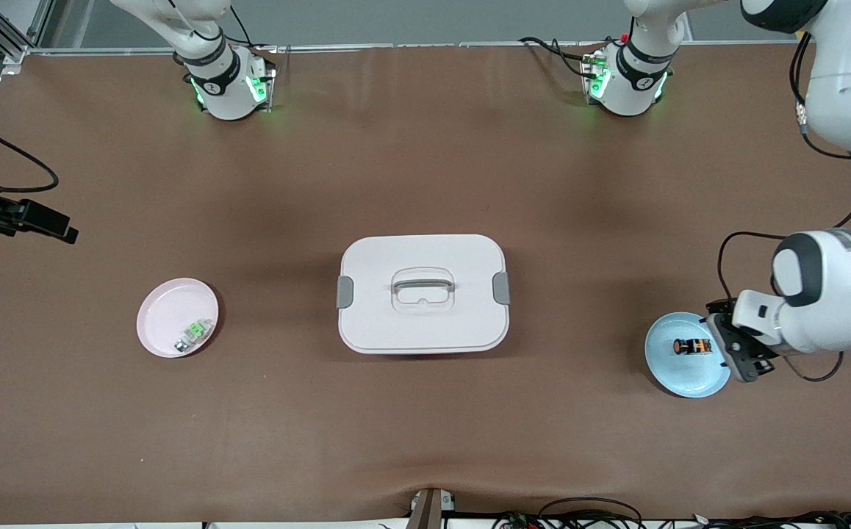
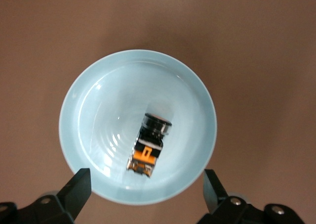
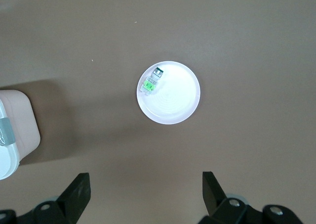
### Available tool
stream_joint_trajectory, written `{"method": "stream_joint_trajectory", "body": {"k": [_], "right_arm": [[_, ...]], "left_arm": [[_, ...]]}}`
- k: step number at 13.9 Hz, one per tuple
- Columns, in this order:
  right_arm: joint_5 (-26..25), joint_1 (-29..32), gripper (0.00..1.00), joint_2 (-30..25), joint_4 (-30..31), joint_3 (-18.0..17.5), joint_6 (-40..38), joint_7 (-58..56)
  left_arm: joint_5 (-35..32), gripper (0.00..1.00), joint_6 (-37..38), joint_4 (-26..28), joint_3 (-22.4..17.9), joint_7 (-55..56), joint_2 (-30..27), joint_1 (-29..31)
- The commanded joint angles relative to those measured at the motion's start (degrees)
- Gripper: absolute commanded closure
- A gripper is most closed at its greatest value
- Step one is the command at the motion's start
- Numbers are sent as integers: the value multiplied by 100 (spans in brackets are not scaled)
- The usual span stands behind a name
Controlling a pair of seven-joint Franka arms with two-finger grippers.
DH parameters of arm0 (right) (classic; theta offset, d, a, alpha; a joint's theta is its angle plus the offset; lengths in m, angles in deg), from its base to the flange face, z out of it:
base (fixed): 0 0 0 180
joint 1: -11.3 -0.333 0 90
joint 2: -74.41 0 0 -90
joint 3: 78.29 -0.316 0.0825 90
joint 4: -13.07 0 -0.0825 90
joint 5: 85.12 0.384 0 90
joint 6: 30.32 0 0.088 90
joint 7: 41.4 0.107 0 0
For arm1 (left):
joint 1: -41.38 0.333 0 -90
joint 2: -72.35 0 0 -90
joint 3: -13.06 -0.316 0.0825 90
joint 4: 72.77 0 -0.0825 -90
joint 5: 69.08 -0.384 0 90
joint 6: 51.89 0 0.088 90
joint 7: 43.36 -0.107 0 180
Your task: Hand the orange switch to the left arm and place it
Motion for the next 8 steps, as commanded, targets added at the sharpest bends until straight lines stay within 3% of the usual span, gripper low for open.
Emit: {"method": "stream_joint_trajectory", "body": {"k": [1, 8], "right_arm": [[-85, -6, 0, -298, 336, -11, 143, -13], [-85, -24, 0, -378, 433, -20, 143, -4]], "left_arm": [[134, 0, 435, 141, 36, 698, -638, 96], [134, 0, 1174, 167, 71, 3071, -1649, 52]]}}
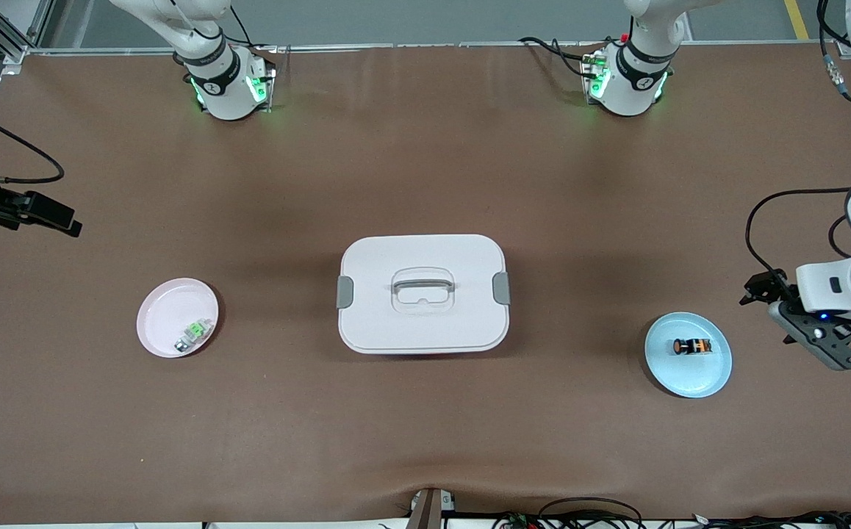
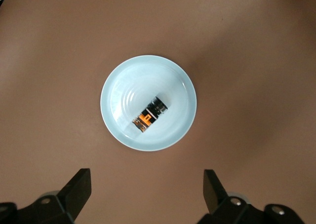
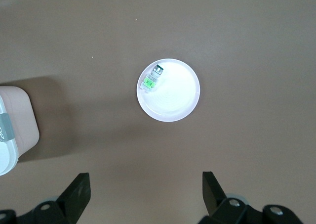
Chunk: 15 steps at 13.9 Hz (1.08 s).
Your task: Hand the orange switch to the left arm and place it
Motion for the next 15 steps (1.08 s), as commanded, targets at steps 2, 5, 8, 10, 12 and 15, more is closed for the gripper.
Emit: {"method": "stream_joint_trajectory", "body": {"k": [2, 5, 8, 10, 12, 15], "right_arm": [[-72, -20, 0, -220, 249, -13, 98, -13], [-81, -327, 0, -229, 240, 144, 116, -13], [-72, -713, 0, -229, 249, 609, 116, -13], [-72, -969, 0, -238, 249, 882, 116, -13], [-72, -996, 0, -238, 258, 927, 116, -13], [-72, -996, 0, -238, 258, 936, 107, -21]], "left_arm": [[76, 0, 380, 176, 56, 1113, -560, 14], [76, 0, 626, 229, 101, 1834, -867, 32], [84, 0, 1030, 211, 240, 2632, -1280, 14], [84, 0, 1102, 220, 302, 3231, -1500, 15], [84, 0, 1189, 229, 364, 3749, -1658, 14], [84, 0, 1496, 211, 522, 4444, -1790, 14]]}}
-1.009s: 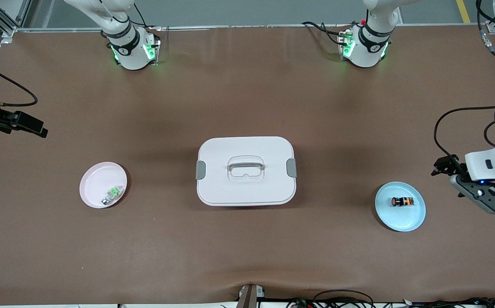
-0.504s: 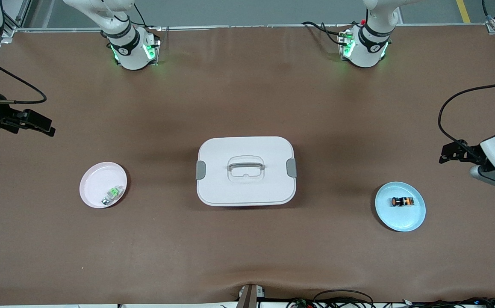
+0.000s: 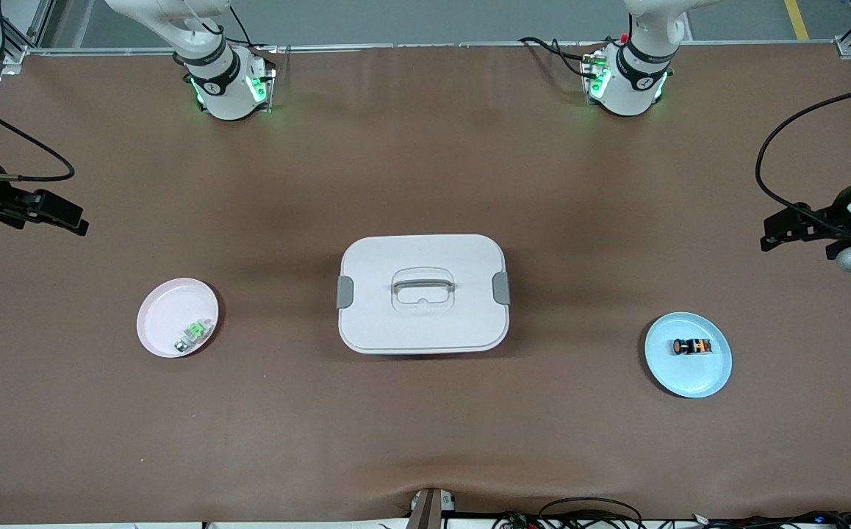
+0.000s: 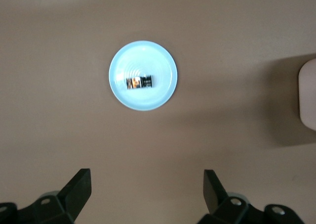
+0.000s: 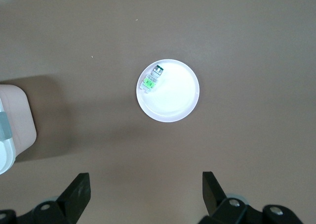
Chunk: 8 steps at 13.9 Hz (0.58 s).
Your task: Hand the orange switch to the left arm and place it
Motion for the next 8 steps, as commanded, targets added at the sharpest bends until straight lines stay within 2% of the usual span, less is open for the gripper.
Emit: {"method": "stream_joint_trajectory", "body": {"k": [1, 5, 8], "right_arm": [[-48, -101, 0, -197, 219, 115, 73, -17], [-13, -66, 0, -215, 245, 124, 82, -17], [31, -48, 0, -215, 245, 115, 82, -17]], "left_arm": [[45, 0, 240, 128, 138, 491, -226, 30], [-25, 0, 364, 6, 261, 458, -323, 29], [-34, 0, 364, -83, 201, 387, -288, 82]]}}
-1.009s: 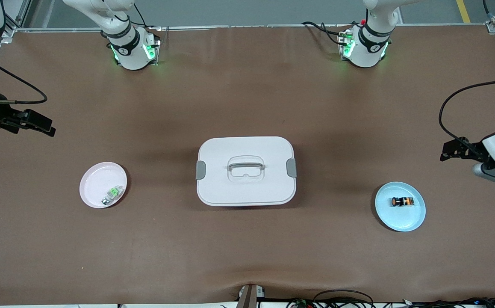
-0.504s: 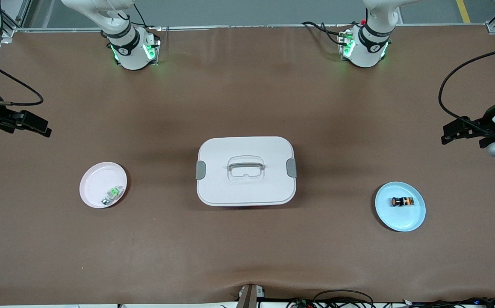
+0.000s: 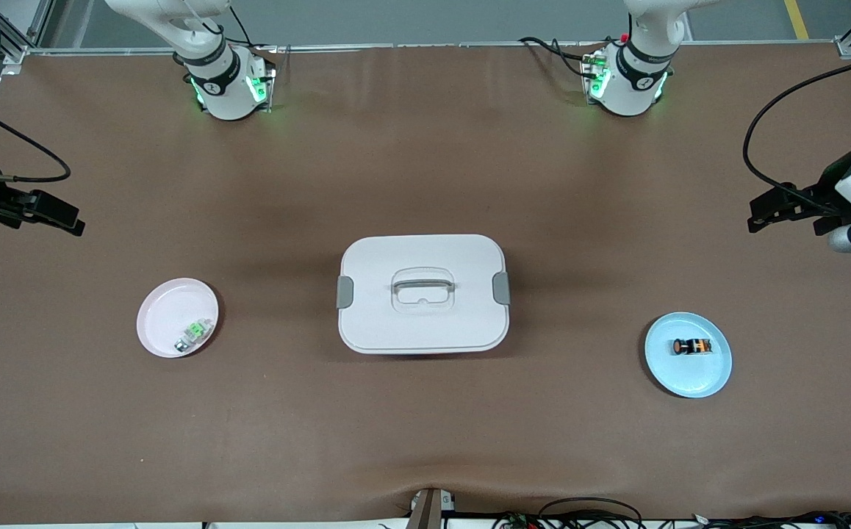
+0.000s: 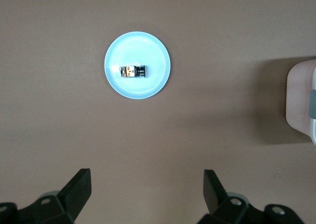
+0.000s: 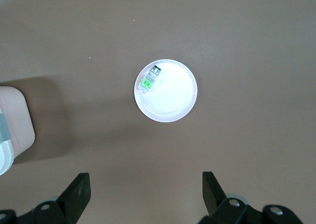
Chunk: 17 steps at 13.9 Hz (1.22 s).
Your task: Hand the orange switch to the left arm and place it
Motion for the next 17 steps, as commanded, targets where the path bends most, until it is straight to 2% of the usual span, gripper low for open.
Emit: {"method": "stream_joint_trajectory", "body": {"k": [1, 3, 4, 5, 6, 10, 14, 17], "right_arm": [[35, -30, 0, -211, 240, 44, 91, -17], [35, -38, 0, -211, 240, 53, 91, -17], [35, -30, 0, -211, 240, 44, 91, -17], [35, -30, 0, -211, 240, 53, 91, -17], [35, -30, 0, -211, 240, 53, 91, -17], [35, -65, 0, -211, 231, 44, 126, -17], [35, -12, 0, -203, 231, 44, 117, -17], [62, 32, 0, -203, 231, 44, 126, -17]], "left_arm": [[-68, 0, 78, -42, -26, -179, -36, 80], [-173, 0, 96, -51, -78, -294, -106, -34], [-95, 0, 122, -51, -305, -303, -150, -261], [-77, 0, 201, -42, -707, -294, -229, -602], [-86, 0, 367, -34, -868, -207, -325, -832], [-112, 0, 720, 141, -817, 829, -606, -1141], [-103, 0, 528, 818, -694, 840, -1168, -1124], [-95, 0, 439, 994, -685, 787, -1406, -1072]]}}
